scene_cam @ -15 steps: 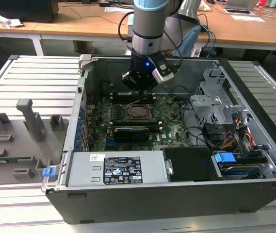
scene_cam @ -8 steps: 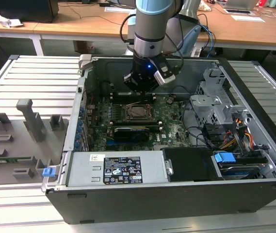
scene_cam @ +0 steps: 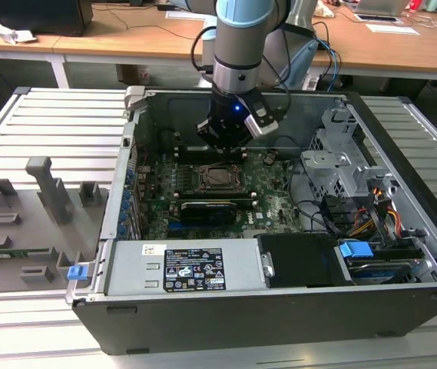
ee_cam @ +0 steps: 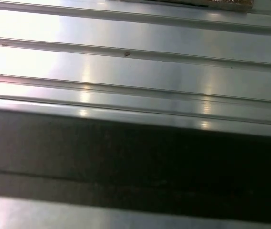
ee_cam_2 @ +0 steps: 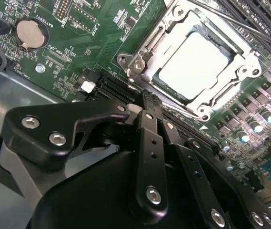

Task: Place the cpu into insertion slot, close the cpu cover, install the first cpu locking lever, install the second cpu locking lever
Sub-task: 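Install the first cpu locking lever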

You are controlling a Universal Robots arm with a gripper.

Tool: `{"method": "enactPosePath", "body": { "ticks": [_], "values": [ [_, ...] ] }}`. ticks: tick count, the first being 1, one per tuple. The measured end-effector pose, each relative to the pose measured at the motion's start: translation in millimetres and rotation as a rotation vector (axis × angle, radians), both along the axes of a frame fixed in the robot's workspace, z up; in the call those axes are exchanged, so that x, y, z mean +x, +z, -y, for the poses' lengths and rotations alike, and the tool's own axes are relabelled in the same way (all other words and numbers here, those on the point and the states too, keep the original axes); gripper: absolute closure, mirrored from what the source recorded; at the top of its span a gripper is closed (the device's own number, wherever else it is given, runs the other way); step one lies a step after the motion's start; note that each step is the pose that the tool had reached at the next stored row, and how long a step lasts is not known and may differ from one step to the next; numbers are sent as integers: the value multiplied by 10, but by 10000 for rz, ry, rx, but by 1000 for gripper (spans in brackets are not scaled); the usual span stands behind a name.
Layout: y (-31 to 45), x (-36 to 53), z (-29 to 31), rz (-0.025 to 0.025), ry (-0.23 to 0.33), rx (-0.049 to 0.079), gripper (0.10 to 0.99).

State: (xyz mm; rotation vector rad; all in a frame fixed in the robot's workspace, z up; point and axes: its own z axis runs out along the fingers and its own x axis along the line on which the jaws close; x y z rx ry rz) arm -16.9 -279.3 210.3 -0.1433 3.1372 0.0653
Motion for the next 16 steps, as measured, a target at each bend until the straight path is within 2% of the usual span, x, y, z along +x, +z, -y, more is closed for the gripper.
{"method": "enactPosePath", "body": {
  "ticks": [9, 16],
  "values": [
    [-60, 4, 1, -2, 10, -203, 980],
    [-91, 4, 1, -2, 11, -258, 980]
  ]
}}
